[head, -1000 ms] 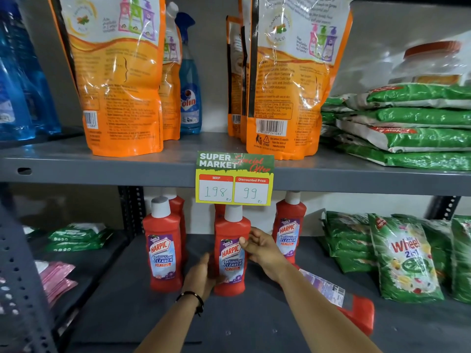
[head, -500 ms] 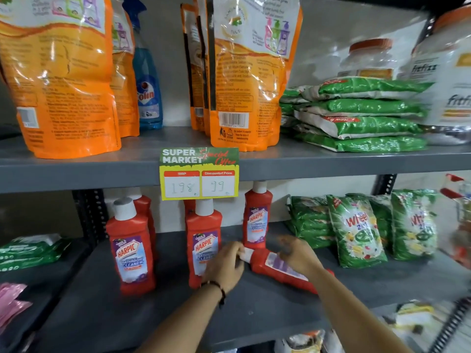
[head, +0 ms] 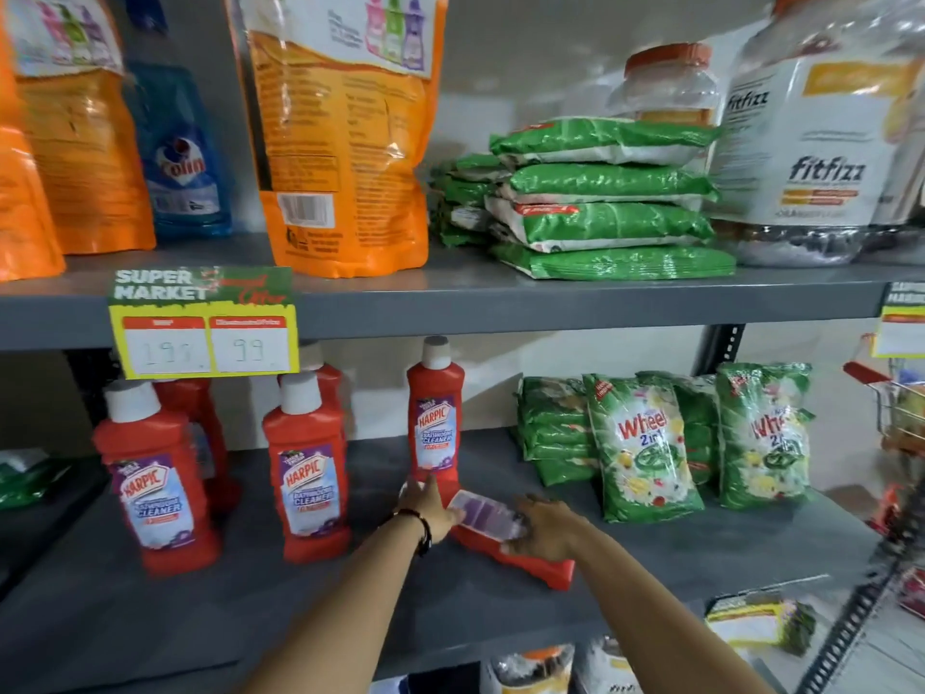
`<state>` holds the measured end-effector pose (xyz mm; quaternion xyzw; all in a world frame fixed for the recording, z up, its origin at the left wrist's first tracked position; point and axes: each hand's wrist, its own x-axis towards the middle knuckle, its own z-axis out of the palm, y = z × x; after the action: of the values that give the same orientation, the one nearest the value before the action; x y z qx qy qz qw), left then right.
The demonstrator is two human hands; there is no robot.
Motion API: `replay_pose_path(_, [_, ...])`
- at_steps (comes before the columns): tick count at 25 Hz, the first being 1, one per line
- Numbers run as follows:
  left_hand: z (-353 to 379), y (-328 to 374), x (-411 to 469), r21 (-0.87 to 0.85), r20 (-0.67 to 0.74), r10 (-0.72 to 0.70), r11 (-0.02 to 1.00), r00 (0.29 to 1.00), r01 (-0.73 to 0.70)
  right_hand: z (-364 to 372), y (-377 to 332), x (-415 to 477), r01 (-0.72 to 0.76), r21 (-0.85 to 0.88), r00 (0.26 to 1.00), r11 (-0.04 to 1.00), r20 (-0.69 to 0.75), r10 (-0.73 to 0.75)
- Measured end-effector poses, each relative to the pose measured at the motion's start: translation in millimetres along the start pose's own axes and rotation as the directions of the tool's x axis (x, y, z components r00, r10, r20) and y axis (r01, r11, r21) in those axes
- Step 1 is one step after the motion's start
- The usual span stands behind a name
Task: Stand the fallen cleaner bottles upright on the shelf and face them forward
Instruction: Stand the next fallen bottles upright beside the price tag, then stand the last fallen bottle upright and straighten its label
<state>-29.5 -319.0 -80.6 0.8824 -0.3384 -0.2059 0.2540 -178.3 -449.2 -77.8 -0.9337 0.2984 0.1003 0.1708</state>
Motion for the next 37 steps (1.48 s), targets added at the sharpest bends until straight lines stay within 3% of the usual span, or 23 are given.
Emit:
replay_pose_path(3, [15, 7, 6, -0.124, 0.016, -0.15, 0.981, 0.989, 0.151, 1, 5, -2, 0.065, 0.102, 0.997, 0.993, -0.035, -0.062])
replay_pose_path(5, [23, 11, 10, -0.283, -0.045, -0.209, 0.94, 0.977, 0.188, 3, 6, -3, 0.094, 0.076, 0.995, 0.993, -0.045, -0.091])
replay_pose_path(8, [23, 11, 13, -0.63, -0.218, -0.32, 0.768, 0.922, 0.117, 10, 3, -12, 0.091, -0.064, 0.989, 0.994, -0.109, -0.098])
replay_pose_path(11, [12, 2, 3, -0.816, -0.136, -0.435, 0.559, 0.89, 0.148, 17, 1, -19, 0.113, -0.121, 0.958, 0.986, -0.252, -0.141])
replay_pose_path(13, [5, -3, -4, -0.861, -0.076, -0.501, 0.47, 0.862, 0.196, 21, 1, -19, 0.133, -0.141, 0.939, 0.981, -0.298, -0.17])
replay_pose_path(15, [-1, 0, -11, -0.895, -0.108, -0.517, 0.422, 0.849, 0.144, 25, 0, -19, 0.14, -0.094, 0.928, 0.986, -0.336, -0.164])
replay_pose_path(18, [-28, 20, -27, -0.881, -0.226, -0.402, 0.473, 0.887, -0.01, 30, -12, -19, 0.16, 0.087, 0.896, 0.983, -0.431, -0.107])
replay_pose_path(21, [-65, 47, -37, -0.832, -0.328, -0.153, 0.514, 0.932, -0.208, 34, -37, -17, 0.26, 0.381, 0.855, 0.887, -0.517, -0.029])
replay_pose_path(24, [-90, 69, -39, -0.567, -0.455, 0.146, 0.713, 0.878, -0.412, 26, -62, -9, 0.32, 0.582, 0.837, 0.748, -0.543, 0.064])
replay_pose_path(26, [-97, 73, -41, -0.469, -0.439, 0.259, 0.75, 0.86, -0.466, 18, -72, -3, 0.329, 0.637, 0.838, 0.697, -0.537, 0.096])
replay_pose_path(37, [-102, 58, -39, -0.395, -0.333, 0.373, 0.778, 0.866, -0.488, 8, -65, 11, 0.303, 0.733, 0.939, 0.61, -0.339, -0.059])
